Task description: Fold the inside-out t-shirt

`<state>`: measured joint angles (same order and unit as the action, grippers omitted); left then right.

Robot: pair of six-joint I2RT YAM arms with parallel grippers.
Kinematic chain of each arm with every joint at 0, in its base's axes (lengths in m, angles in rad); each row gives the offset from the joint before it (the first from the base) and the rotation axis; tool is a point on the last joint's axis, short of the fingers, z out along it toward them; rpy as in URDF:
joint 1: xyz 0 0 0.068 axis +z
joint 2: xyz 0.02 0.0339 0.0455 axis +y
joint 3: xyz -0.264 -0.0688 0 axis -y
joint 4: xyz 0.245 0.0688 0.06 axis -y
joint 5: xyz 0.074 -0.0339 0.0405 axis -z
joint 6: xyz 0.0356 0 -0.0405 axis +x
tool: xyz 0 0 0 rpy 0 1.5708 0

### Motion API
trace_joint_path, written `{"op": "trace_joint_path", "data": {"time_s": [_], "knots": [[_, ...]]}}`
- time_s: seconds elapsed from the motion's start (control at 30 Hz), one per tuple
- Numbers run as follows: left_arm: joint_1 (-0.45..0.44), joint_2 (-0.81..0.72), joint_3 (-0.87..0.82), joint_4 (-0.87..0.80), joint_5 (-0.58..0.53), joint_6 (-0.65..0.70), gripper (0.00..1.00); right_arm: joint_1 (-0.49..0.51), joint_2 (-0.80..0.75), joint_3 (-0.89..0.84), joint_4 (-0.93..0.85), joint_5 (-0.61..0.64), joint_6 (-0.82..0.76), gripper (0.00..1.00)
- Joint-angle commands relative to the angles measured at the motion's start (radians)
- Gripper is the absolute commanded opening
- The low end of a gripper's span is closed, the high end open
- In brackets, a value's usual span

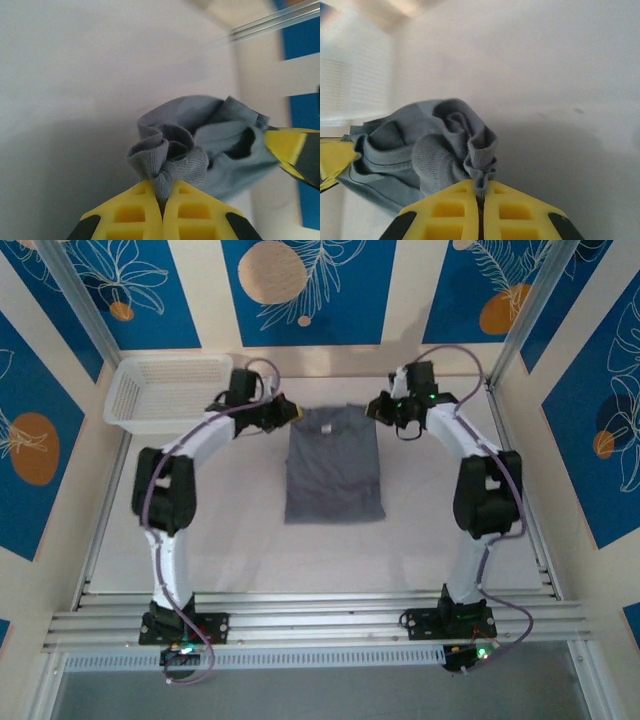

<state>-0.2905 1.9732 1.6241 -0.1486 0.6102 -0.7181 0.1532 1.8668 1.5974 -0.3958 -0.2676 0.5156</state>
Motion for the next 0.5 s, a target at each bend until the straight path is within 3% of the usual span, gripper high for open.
{"op": "trace_joint_path", "data": {"time_s": [0.0, 0.17, 0.47], "knots": [[0.015, -0.272, -0.120, 0.132, 0.029, -0.052, 0.00, 0.000, -0.229, -0.041, 0.123, -0.129, 0.033, 0.00], [-0.002, -0.513, -0.482, 0.242, -0.045, -0.073, 0.00, 0.024, -0.463, -0.387, 0.353, -0.214, 0.016, 0.00], [-0.088, -0.693, -0.976, 0.254, -0.078, -0.127, 0.00, 0.110, -0.708, -0.997, 0.447, -0.161, 0.102, 0.00]]}}
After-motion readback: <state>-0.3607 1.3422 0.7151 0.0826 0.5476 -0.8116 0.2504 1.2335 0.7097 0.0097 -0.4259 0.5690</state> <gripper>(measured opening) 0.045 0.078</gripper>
